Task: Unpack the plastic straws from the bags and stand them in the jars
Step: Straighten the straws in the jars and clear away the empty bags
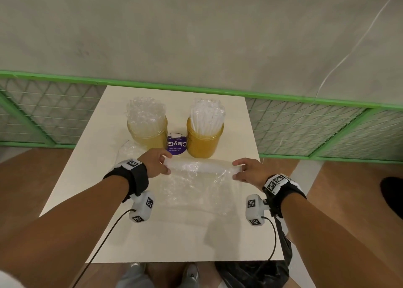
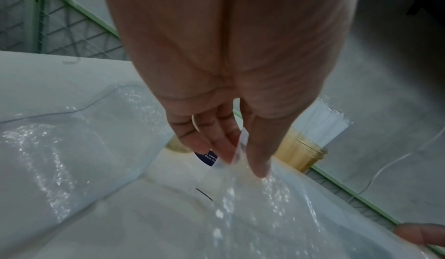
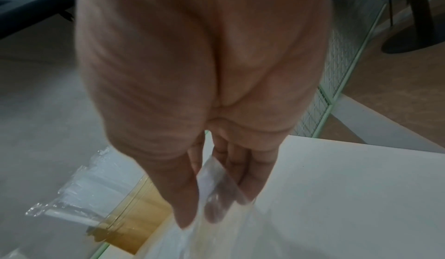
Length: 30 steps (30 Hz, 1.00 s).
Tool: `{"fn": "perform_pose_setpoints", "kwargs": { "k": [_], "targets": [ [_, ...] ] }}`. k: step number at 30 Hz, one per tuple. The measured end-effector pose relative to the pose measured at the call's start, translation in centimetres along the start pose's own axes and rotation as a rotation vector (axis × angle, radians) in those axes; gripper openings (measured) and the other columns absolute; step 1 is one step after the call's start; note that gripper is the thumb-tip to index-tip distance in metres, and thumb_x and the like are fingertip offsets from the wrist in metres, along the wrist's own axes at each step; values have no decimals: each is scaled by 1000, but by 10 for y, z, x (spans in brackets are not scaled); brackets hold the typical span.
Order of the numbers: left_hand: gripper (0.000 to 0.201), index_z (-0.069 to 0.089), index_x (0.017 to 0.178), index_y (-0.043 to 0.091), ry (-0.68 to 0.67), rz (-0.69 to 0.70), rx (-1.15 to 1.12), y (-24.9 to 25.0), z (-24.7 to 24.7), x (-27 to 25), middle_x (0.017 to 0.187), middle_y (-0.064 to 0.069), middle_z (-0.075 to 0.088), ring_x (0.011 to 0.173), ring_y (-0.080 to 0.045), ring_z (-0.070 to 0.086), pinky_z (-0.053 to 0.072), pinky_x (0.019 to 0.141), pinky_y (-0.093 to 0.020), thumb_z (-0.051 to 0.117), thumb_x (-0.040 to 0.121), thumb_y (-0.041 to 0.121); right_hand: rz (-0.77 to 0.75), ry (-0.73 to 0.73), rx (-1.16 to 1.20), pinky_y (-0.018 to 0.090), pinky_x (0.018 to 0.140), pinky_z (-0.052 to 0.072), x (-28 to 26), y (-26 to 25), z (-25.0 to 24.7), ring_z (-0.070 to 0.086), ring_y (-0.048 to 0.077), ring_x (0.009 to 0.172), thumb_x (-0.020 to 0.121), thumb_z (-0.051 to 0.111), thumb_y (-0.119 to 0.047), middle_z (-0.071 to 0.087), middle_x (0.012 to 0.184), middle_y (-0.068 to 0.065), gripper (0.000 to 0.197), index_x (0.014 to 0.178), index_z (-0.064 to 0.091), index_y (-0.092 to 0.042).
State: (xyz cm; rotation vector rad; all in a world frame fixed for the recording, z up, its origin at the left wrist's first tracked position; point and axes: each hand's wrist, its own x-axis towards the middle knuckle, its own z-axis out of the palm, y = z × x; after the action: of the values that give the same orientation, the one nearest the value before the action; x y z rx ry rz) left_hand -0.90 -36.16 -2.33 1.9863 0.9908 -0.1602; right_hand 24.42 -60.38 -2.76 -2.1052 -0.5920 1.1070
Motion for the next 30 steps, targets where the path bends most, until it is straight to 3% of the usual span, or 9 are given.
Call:
{"fn": "perform_pose_setpoints", "kwargs": {
  "k": [3, 7, 12, 14, 18, 24, 25, 27, 30],
  "targets": [
    [38, 70, 98, 17, 65, 35, 37, 0, -5, 0, 78, 2, 56, 67, -13, 54, 42, 64, -23, 90, 67, 12, -64, 56, -67, 46, 83, 55, -2, 2, 0, 61, 26, 76, 81, 80, 2, 61, 82, 4, 30, 99, 68, -18],
    [29, 70, 82, 20, 150, 60, 1, -4, -5, 1, 72, 2, 58, 63, -13, 52, 41, 60, -21, 91, 64, 8, -120, 82, -53, 42, 76, 52, -2, 3, 0, 59, 24, 70, 84, 75, 3, 63, 75, 3, 25, 88, 70, -21],
    [22, 70, 90, 21, 144, 79, 28, -7, -2, 5, 70, 3, 48, 63, -14, 46, 38, 60, -22, 85, 76, 14, -151, 121, 30, 37, 75, 54, -1, -1, 4, 64, 20, 70, 93, 63, 6, 63, 75, 4, 20, 87, 67, -13],
    [15, 69, 91, 19, 129, 80, 55, -8, -2, 5, 74, 2, 51, 68, -16, 48, 38, 61, -23, 80, 82, 22, -164, 98, 41, 32, 75, 55, 1, -5, 6, 64, 13, 67, 91, 69, 4, 63, 75, 2, 18, 90, 68, -13],
    [21, 62, 102, 21, 121, 35, 8, -12, -8, 9, 87, 1, 55, 84, -19, 52, 39, 77, -28, 74, 88, 31, -209, 86, -154, 27, 74, 48, 4, -8, -1, 59, 11, 71, 83, 79, -6, 65, 81, -5, 24, 91, 72, -27],
    [18, 59, 78, 23, 136, 118, -88, 0, -17, 8, 73, 3, 59, 71, -17, 51, 38, 66, -27, 76, 85, 18, -150, 105, -664, 16, 61, 35, 3, -13, -5, 59, 16, 87, 87, 78, -26, 60, 93, -5, 15, 95, 66, -30],
    [16, 60, 82, 23, 129, 152, -82, 7, -17, 7, 77, 1, 64, 73, -18, 55, 41, 68, -28, 74, 87, 17, -124, 81, -743, 18, 65, 39, 4, -14, -3, 59, 19, 95, 86, 78, -27, 57, 102, -3, 20, 102, 66, -28],
    [10, 63, 89, 23, 98, 223, -45, 21, -14, 5, 85, -4, 70, 74, -18, 66, 51, 72, -29, 70, 90, 17, -77, 29, -860, 31, 91, 47, 7, -16, 3, 54, 25, 119, 83, 81, -35, 47, 127, 3, 48, 125, 60, -29],
    [18, 61, 84, 31, 16, 341, 36, 45, -11, 7, 86, -6, 68, 73, -19, 69, 55, 69, -28, 67, 91, 16, -152, -41, -819, 42, 116, 32, 8, -28, 14, 37, 22, 143, 73, 85, -51, 38, 153, -5, 86, 146, 43, -36]
  ]
}}
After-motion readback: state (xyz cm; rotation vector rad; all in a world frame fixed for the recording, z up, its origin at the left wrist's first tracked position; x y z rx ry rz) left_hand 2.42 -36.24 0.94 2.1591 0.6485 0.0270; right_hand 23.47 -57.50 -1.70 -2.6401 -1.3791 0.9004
